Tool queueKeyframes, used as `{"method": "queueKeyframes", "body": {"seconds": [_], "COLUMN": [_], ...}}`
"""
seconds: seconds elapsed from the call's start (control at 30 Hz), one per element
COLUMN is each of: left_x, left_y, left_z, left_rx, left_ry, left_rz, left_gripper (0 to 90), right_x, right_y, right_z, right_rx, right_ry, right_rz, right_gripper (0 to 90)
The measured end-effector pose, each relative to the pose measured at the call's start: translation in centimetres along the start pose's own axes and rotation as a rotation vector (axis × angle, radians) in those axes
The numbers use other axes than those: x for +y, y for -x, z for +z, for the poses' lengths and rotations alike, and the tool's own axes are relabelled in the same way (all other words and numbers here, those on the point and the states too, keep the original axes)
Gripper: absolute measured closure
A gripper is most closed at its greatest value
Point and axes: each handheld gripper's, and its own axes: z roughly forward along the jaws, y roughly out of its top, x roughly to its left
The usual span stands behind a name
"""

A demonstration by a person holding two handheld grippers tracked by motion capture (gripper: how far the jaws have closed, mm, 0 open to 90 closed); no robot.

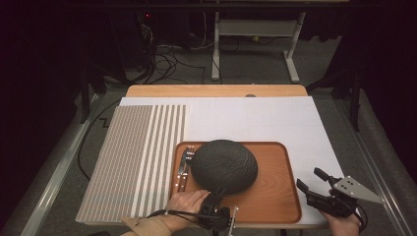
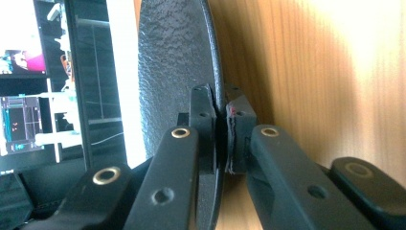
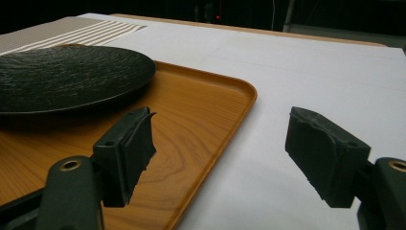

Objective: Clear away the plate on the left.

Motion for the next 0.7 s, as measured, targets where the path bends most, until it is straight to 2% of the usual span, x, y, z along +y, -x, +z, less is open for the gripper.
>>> {"method": "queueKeyframes", "body": {"seconds": [0.23,0.3,0.7], "left_x": [-0.14,-0.13,0.01], "left_y": [0.10,0.17,0.43], "left_z": [0.06,0.17,0.61], "left_rx": [-0.014,-0.013,-0.010], "left_ry": [0.003,0.000,-0.007], "left_rz": [-0.018,-0.001,-0.007], "left_gripper": [80.8,80.5,77.8], "right_x": [0.01,0.02,-0.02], "right_y": [-0.05,-0.08,0.02], "right_z": [-0.07,-0.08,-0.11], "right_rx": [0.000,0.002,0.001], "right_ry": [0.001,0.003,0.002], "right_rz": [0.000,-0.002,0.003], "right_gripper": [25.4,25.4,25.4]}}
